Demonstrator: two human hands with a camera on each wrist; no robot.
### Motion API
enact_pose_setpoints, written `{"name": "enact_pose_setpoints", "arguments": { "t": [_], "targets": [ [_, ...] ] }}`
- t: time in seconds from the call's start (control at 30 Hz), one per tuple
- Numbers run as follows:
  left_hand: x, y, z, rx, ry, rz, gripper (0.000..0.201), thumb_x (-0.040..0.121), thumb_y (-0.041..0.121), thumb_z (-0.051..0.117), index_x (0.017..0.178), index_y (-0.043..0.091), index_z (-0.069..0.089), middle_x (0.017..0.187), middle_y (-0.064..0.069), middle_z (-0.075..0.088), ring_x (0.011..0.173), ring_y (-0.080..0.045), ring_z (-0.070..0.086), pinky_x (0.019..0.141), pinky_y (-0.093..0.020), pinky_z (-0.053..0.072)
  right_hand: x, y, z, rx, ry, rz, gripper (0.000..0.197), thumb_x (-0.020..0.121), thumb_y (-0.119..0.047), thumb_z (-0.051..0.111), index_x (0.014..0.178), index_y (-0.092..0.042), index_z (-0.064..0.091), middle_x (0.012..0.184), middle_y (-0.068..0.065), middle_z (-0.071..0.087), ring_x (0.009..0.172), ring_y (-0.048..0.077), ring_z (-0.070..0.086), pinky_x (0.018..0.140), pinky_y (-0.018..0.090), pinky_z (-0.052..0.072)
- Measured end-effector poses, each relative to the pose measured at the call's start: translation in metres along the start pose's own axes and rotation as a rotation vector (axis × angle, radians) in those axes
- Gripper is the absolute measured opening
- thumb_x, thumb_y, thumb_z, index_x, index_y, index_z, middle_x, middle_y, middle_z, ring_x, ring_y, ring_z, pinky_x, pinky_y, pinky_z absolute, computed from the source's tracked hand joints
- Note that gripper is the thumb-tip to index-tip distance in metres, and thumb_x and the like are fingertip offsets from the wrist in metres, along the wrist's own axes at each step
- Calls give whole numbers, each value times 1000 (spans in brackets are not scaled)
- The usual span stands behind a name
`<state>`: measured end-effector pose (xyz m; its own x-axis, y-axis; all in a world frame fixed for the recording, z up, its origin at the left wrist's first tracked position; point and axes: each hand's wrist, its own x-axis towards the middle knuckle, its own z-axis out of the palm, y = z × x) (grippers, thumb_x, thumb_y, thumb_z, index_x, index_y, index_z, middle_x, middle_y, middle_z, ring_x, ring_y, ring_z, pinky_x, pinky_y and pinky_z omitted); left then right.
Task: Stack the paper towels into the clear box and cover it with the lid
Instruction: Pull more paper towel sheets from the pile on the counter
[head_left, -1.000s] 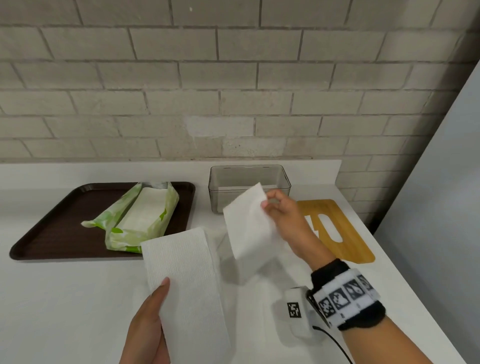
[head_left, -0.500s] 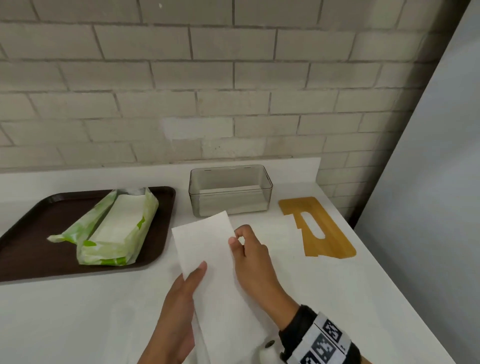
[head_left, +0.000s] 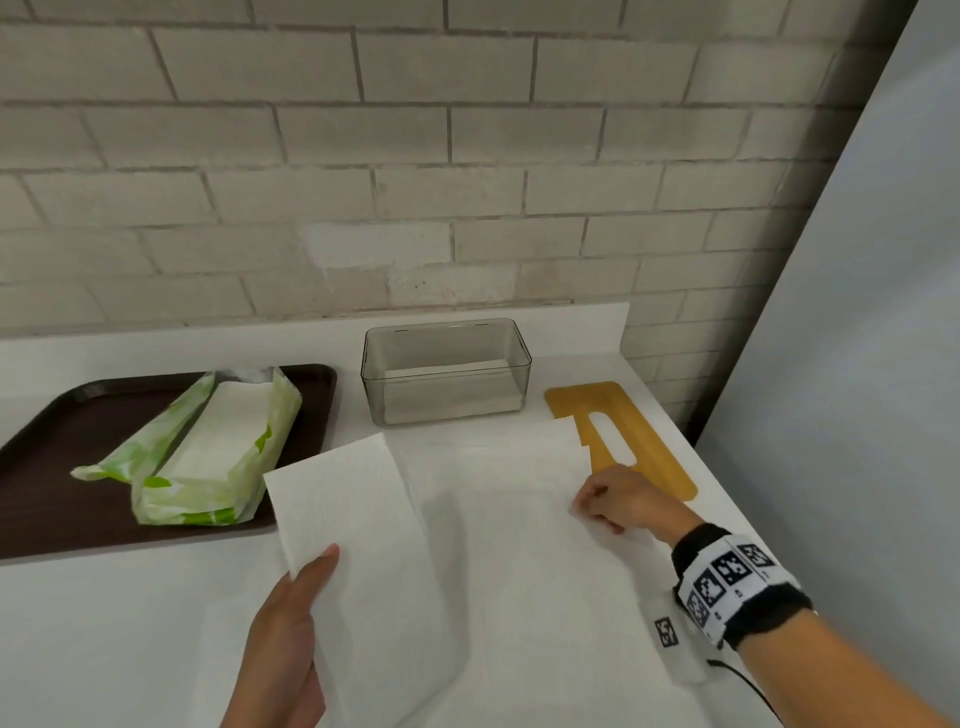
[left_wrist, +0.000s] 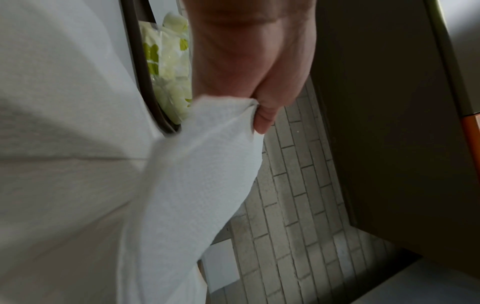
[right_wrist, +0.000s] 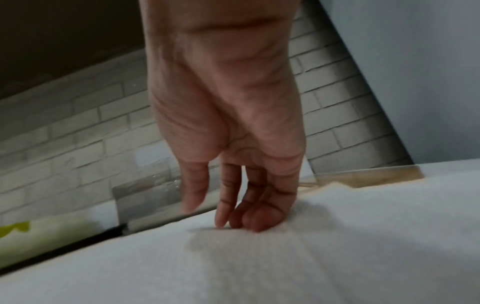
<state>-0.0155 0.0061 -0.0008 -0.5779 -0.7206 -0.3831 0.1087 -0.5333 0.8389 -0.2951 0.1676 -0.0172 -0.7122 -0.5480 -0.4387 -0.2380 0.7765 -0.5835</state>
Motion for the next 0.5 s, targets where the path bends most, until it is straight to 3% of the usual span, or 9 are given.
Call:
{"name": "enact_pose_setpoints", "arguments": {
  "t": [0.1,0.17,0.23,0.33,0.43,0.5],
  "targets": [
    [-3,-7,2,8,15,-8,36,89,20,57,122,6,59,107,-19,68,98,-37,63,90,-49,47,3,-8,17,-81,-17,-90,22,82,-35,69,95,-17,64,96,-4,59,88,10,55,71,18,44],
    [-5,-11,3,5,10,-19,36,89,20,57,123,6,58,109,-19,67,100,-37,62,93,-50,45,4,-13,25,-232,-31,-114,34,77,-41,72,101,-22,58,104,-3,50,108,17,48,87,25,43],
    [-7,-15,4,8,19,-25,39,89,21,57,126,6,56,112,-20,66,103,-38,61,95,-51,45,3,-15,27,-418,-40,-100,45,75,-45,71,110,-25,52,112,-1,41,116,21,37,93,33,37],
    [-8,-18,4,15,30,-21,43,88,23,58,128,6,55,114,-20,65,104,-39,60,98,-54,43,1,-14,20,-548,-63,-81,42,75,-45,71,106,-25,51,118,0,40,118,23,33,98,38,30],
    [-11,-17,5,2,24,-13,40,89,21,57,126,5,55,113,-21,65,101,-38,61,92,-49,46,0,-12,10,-541,-67,-128,20,78,-35,71,81,-28,52,98,-8,46,110,18,34,98,42,24],
    [-13,-17,6,-16,16,-7,38,90,20,56,125,5,56,112,-20,65,99,-37,62,86,-45,48,-1,-10,4,-482,-72,-196,22,81,-30,69,70,-28,50,82,-16,46,99,12,38,95,40,23]
  ]
}}
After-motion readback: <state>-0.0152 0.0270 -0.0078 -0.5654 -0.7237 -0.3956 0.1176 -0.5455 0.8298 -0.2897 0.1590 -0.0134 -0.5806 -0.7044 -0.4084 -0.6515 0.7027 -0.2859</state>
